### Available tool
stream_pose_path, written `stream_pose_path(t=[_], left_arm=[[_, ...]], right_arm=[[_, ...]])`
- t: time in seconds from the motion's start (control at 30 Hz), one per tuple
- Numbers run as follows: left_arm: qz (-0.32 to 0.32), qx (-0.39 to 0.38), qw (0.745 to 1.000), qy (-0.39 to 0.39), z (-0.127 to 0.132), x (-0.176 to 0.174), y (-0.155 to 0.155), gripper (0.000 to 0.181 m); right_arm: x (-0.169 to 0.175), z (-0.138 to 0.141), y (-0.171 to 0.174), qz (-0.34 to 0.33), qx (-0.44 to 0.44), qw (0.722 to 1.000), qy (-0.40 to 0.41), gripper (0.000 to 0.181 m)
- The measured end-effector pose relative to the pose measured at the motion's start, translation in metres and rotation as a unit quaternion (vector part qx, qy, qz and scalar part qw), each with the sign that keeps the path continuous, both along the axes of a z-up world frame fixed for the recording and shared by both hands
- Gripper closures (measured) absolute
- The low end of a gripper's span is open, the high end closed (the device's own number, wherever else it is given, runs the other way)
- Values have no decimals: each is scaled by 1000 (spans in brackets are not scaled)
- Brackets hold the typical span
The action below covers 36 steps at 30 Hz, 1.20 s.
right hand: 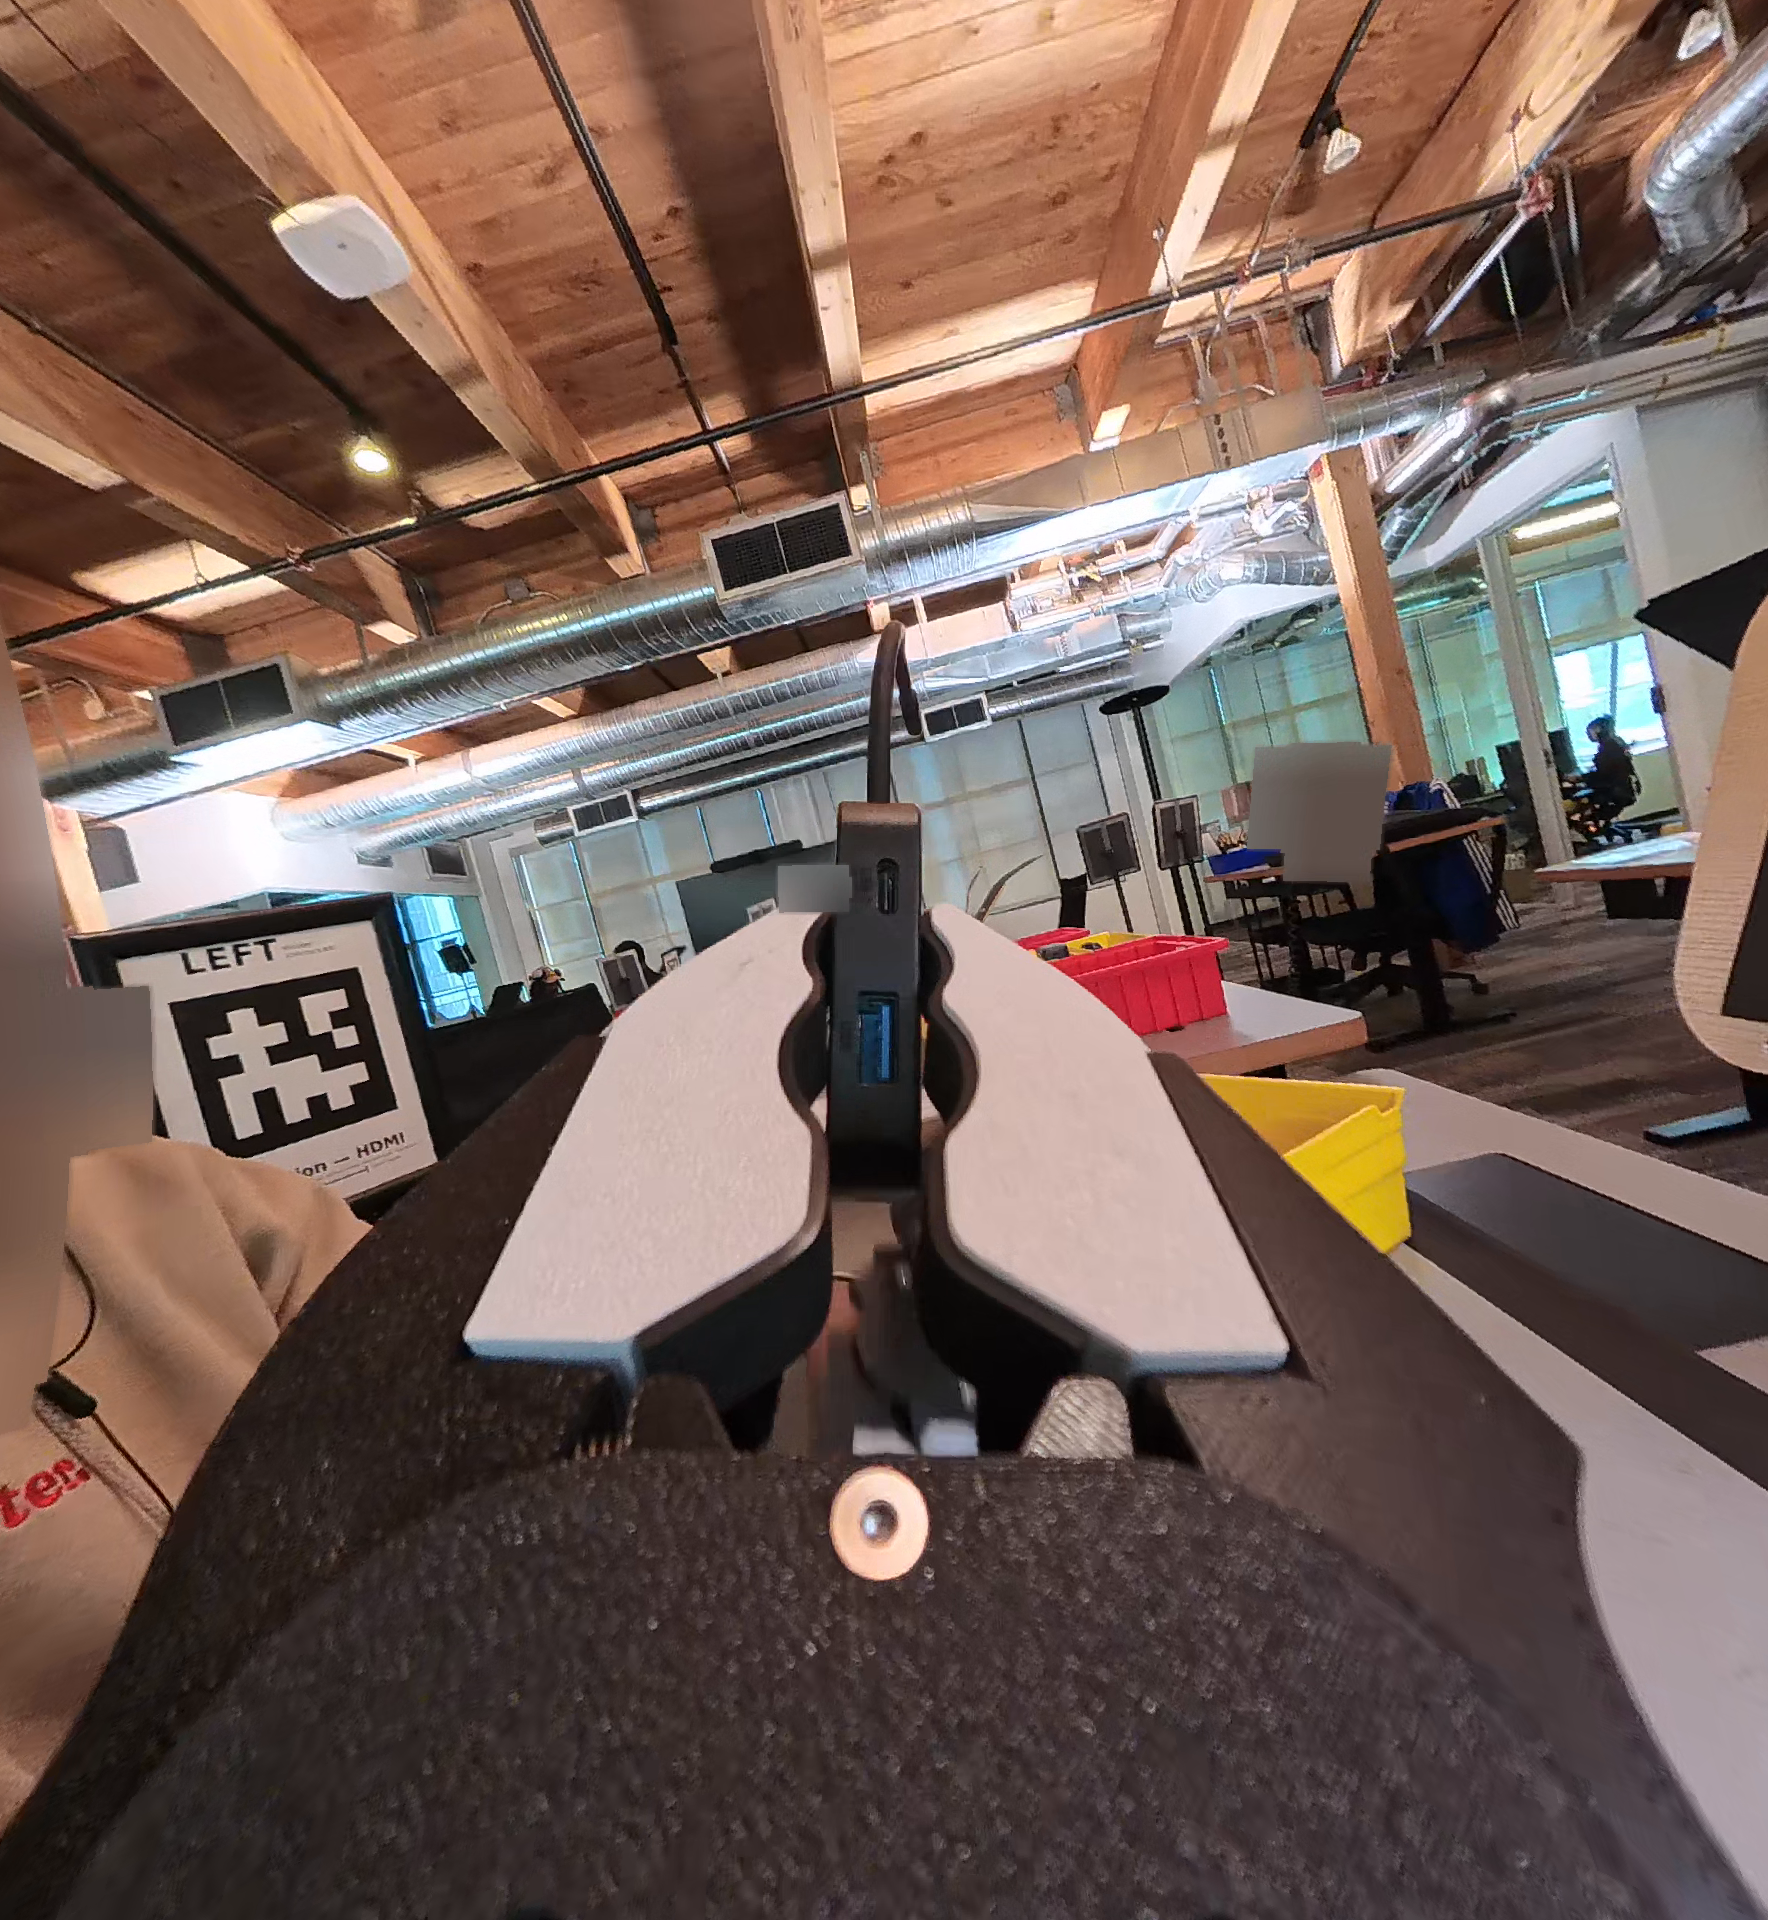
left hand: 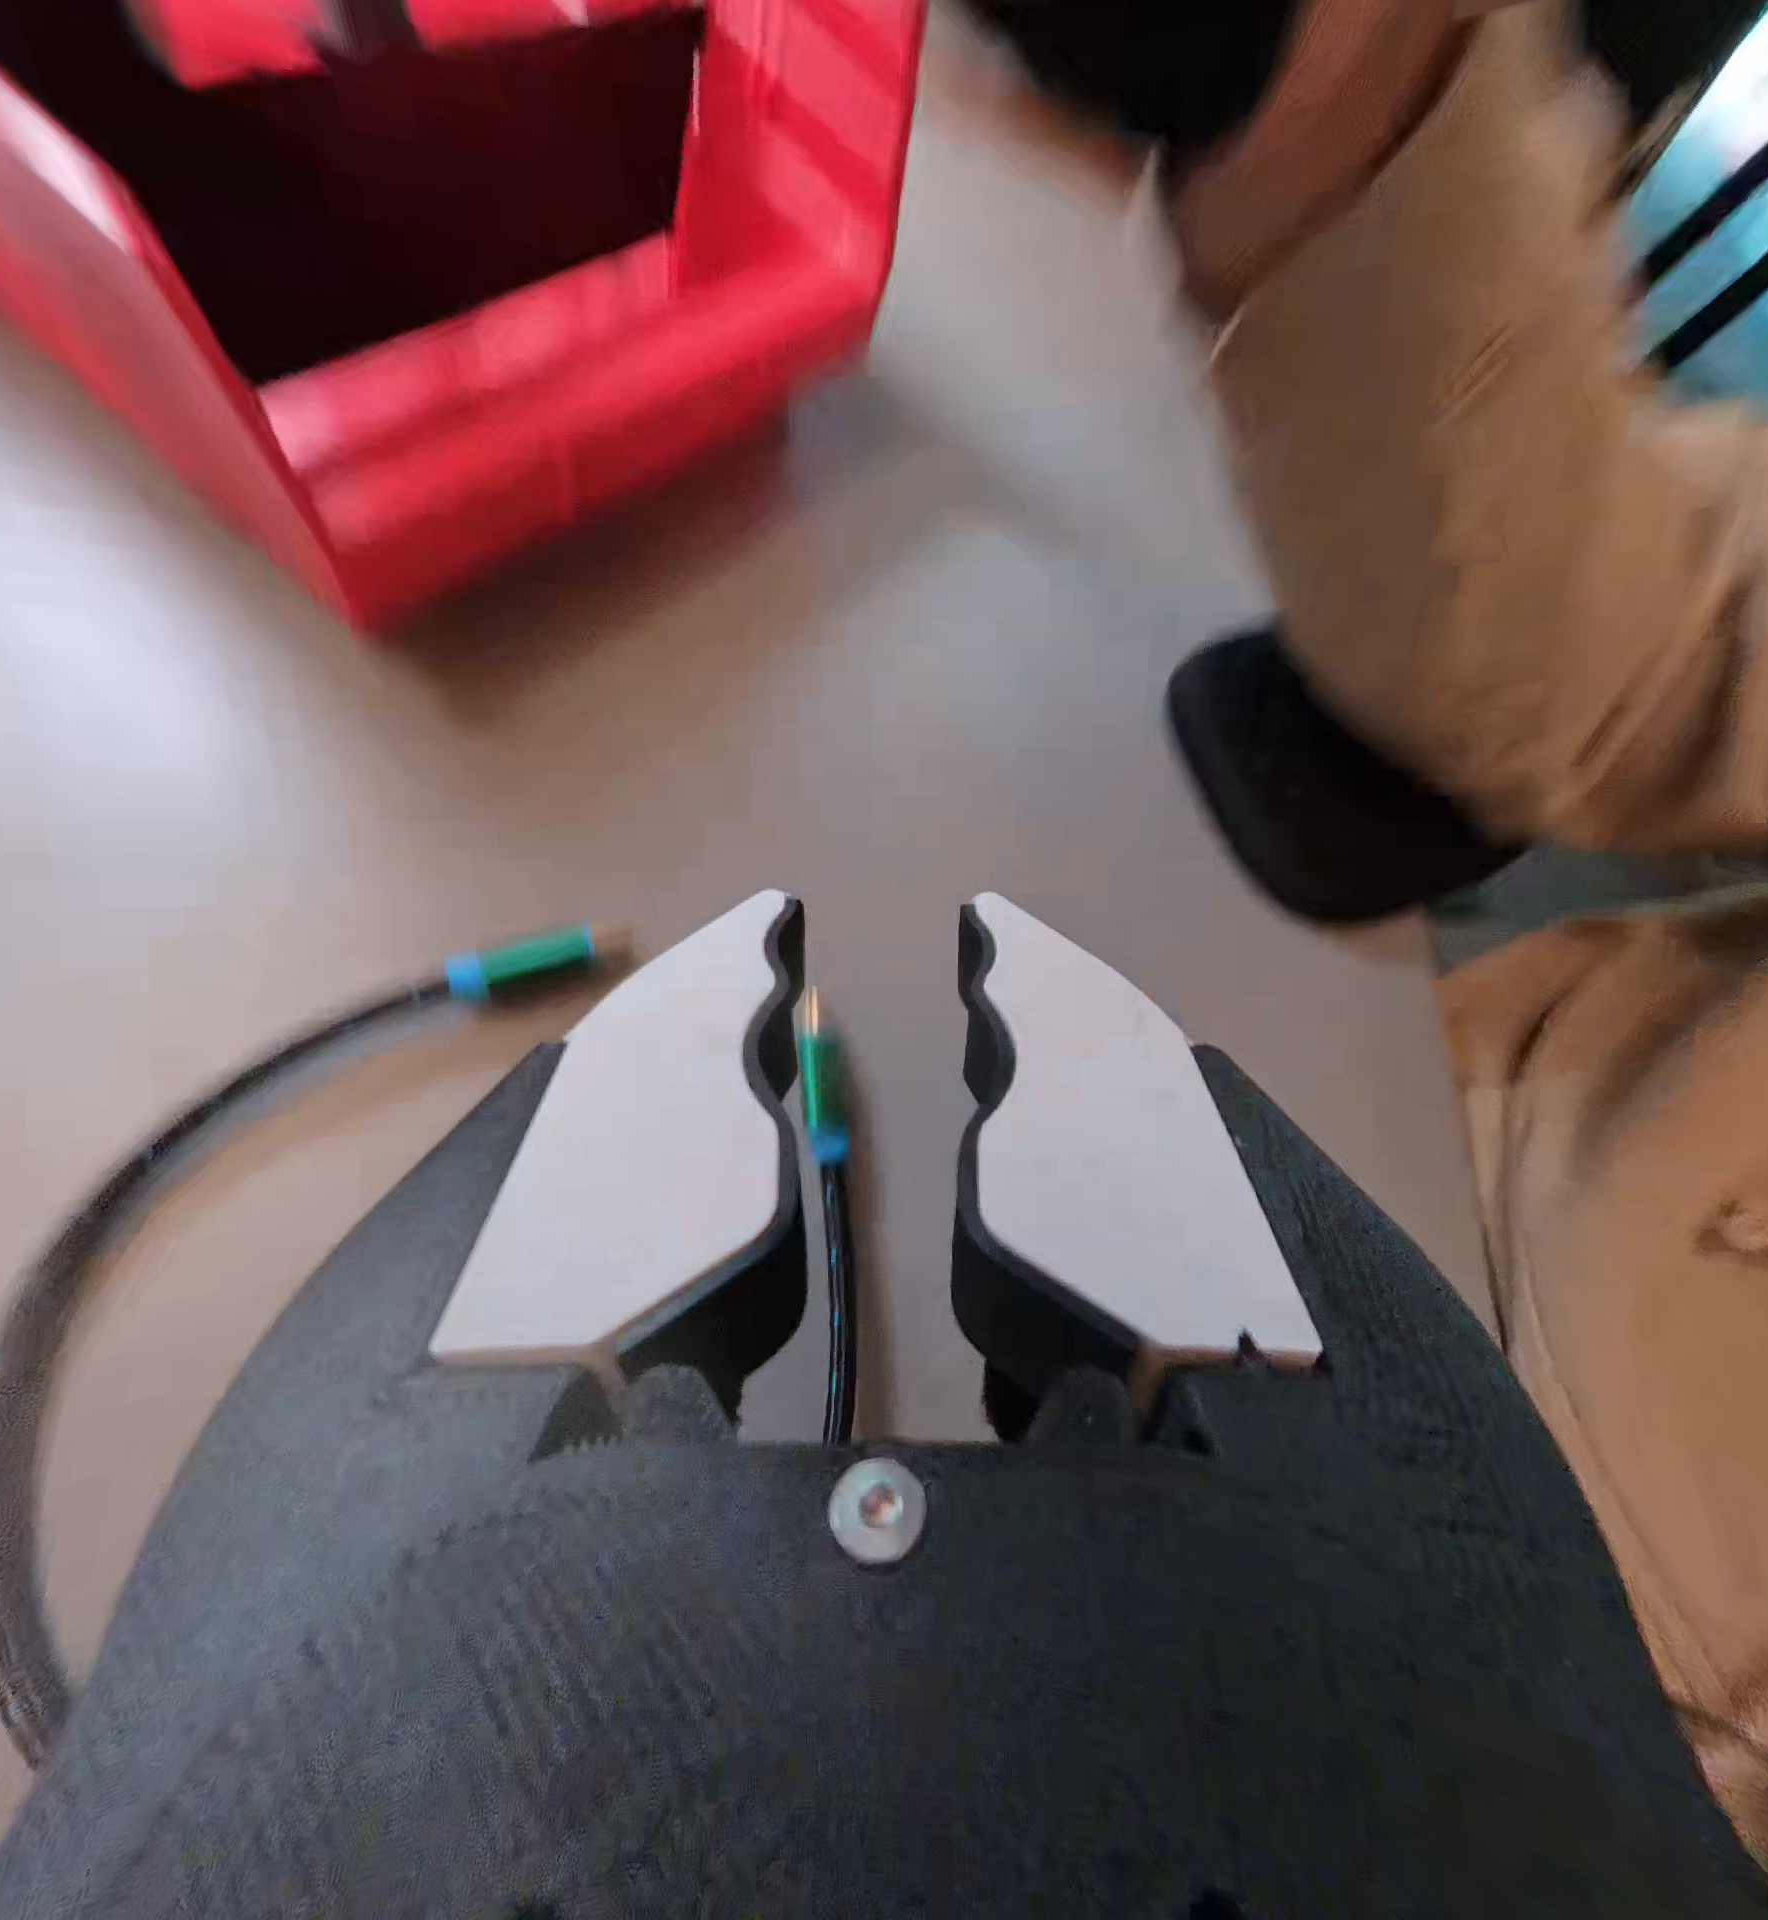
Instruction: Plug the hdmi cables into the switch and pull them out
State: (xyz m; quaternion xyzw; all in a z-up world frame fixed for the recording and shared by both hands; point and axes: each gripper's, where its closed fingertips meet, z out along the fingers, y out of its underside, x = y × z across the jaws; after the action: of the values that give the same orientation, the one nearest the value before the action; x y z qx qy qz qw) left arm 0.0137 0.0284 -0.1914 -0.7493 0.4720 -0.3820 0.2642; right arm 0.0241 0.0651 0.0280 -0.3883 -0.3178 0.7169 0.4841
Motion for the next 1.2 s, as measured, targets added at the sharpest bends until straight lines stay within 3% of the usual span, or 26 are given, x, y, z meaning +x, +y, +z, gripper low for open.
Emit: stream_pose_path(t=[0.03, 0.17, 0.27, 0.3, 0.4, 0.5, 0.63, 0.8, 1.03, 1.1, 1.2], left_arm=[[7, 25, 998, -60, 25, 3, 3, 151], [41, 122, 964, -234, 112, 0, 2, 151], [73, 194, 942, -263, 141, -10, 2, 151], [78, 209, 939, -263, 147, -14, 2, 159], [58, 228, 947, -217, 146, -29, -1, 165], [31, 213, 962, -168, 142, -45, -8, 166], [11, 208, 970, -129, 136, -57, -16, 167], [3, 188, 976, -108, 127, -59, -18, 167], [2, 209, 971, -119, 126, -58, -15, 167], [-5, 205, 970, -131, 126, -58, -18, 156], [-13, 180, 980, -85, 105, -59, -18, 145]], right_arm=[[0, 1, -1, 2, 1, 1000, 4, 168], [-10, -3, -5, 16, -2, 1000, 12, 168], [-30, -13, -15, 35, 0, 999, 1, 168], [-38, -17, -20, 41, 5, 999, -9, 168], [-48, -21, -29, 48, 24, 998, -21, 168], [-53, -32, -37, 40, 76, 991, -99, 167], [-56, -56, -48, 11, 169, 962, -212, 167], [-63, -72, -47, -15, 201, 939, -280, 164], [-63, -73, -50, -10, 218, 935, -280, 168], [-57, -66, -49, -9, 212, 942, -261, 168], [-40, -49, -40, -14, 188, 959, -213, 168]])
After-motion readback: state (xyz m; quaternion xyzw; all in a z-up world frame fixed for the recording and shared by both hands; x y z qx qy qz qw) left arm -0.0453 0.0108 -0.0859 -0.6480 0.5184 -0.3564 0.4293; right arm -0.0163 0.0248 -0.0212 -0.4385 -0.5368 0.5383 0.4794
